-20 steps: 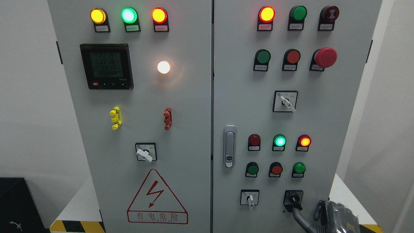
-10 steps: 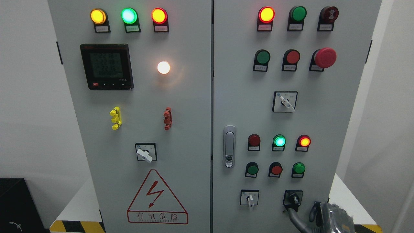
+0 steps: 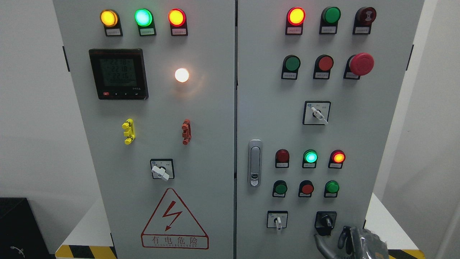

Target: Flip black knob to close circuit

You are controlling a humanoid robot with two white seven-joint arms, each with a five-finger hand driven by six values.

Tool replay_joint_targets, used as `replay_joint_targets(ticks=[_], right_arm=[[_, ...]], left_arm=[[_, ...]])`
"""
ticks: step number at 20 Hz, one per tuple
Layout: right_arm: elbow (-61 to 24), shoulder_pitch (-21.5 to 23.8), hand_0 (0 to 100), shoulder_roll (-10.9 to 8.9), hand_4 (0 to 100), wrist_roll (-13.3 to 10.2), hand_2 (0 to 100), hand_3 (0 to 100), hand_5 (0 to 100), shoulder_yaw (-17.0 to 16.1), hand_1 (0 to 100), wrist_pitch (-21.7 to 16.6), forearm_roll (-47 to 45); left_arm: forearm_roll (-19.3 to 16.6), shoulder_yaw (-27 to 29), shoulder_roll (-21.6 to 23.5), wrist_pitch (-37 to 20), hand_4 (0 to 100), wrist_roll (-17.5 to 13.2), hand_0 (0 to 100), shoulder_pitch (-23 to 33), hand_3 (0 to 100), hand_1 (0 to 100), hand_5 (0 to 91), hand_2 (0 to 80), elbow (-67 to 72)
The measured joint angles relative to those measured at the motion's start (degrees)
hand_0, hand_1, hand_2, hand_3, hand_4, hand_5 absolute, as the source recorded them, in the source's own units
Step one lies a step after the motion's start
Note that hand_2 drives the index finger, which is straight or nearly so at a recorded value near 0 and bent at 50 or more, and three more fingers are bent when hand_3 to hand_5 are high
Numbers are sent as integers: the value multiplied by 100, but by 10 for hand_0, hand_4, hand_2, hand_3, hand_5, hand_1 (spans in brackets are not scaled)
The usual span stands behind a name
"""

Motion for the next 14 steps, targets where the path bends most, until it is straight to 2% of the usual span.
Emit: replay_joint_targets(ticks=[7, 11, 14], right_arm=[[-364, 503, 0, 20, 665, 63, 542, 816, 541, 35, 197, 5, -1294], [-542, 780, 0, 23, 542, 65, 381, 657, 395, 47, 194, -158, -2418], [-680, 1002, 0, 24, 463, 67, 296, 539, 296, 54, 191, -249, -3243]], left_arm=[[0, 0, 0, 0, 0, 0, 120, 0, 0, 556, 0, 0, 0], [0, 0, 0, 0, 0, 0, 120, 0, 0, 556, 0, 0, 0], [0, 0, 0, 1, 0, 0, 120, 0, 0, 556, 0, 0, 0]])
